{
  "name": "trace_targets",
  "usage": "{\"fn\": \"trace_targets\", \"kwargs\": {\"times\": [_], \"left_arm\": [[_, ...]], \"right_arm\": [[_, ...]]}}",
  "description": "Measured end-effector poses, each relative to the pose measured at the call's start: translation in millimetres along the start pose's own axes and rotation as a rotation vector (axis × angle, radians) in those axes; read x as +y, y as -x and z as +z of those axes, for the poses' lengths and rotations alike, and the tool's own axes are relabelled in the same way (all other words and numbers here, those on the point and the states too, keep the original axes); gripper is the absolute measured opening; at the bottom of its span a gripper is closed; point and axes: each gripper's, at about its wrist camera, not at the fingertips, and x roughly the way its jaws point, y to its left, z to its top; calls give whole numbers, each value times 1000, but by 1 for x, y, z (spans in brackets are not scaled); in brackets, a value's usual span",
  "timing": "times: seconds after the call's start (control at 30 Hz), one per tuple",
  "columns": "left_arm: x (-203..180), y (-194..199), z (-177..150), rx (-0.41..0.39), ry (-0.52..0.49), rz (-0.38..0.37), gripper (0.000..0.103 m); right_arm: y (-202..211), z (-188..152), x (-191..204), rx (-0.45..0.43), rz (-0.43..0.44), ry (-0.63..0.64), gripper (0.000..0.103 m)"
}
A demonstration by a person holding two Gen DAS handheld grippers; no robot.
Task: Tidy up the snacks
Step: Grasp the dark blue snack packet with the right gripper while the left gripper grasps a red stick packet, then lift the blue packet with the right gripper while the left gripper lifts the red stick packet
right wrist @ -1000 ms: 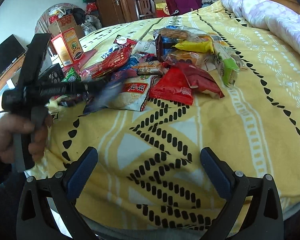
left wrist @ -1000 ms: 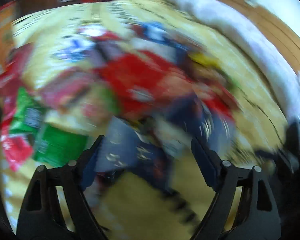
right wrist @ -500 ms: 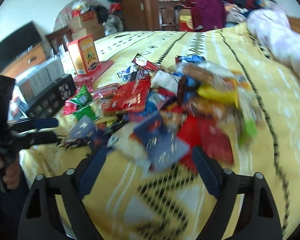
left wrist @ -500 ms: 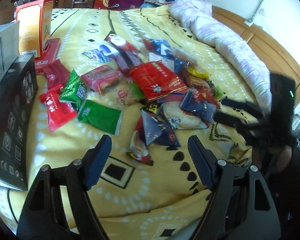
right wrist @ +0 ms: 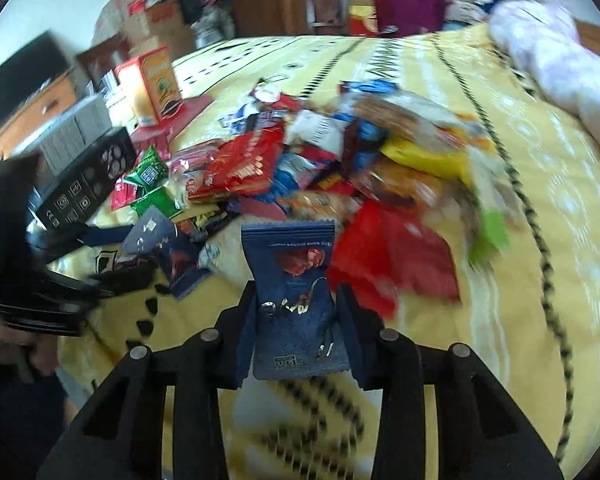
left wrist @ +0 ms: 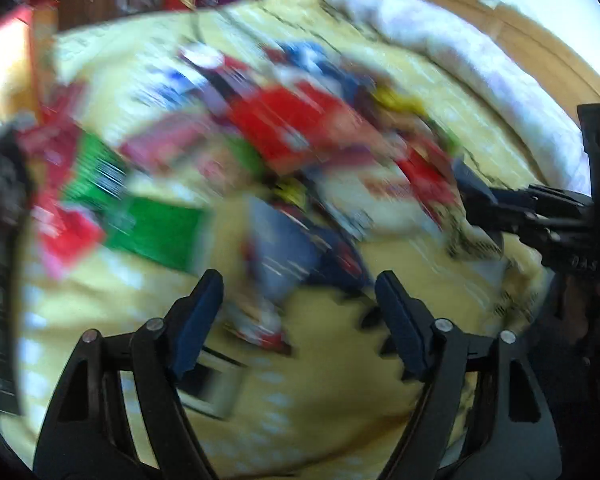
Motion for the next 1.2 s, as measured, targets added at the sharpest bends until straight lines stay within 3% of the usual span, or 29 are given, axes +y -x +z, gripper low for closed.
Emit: {"fn": "trace_targets", "kwargs": {"times": [0.07,0.13,0.33,0.47,0.63,0.73,0.8,0.97,1.07,1.2], "left_arm": [[-14,12,-6,28,-21,-210,72],[-12,26,-10,12,1,-272,69],[31,45,0,-73,135,-111,63],[44,17,16,-10,193,31,62],[29,-13,31,43,161,10,61],[8,-9,33,21,100,-117,61],[1,-4,29,3,65,-155,61],[4,23,4,-6,4,-5,63],[2,34,-8,-2,-35,29,71],[2,28,-18,20,-102,92,70]], "right_arm": [[4,-15,-10,28,-22,-49,42],[3,-27,-18,56,-30,-77,42],[6,-39,-26,31,-6,-105,42],[6,-40,-29,26,-2,-111,42],[1,-42,-31,33,2,-117,42],[-1,-42,-31,32,4,-118,42],[-3,-43,-31,34,9,-121,42],[-4,-44,-34,29,25,-136,42],[-4,-45,-35,24,28,-139,42],[-4,-46,-35,22,30,-147,42]]}}
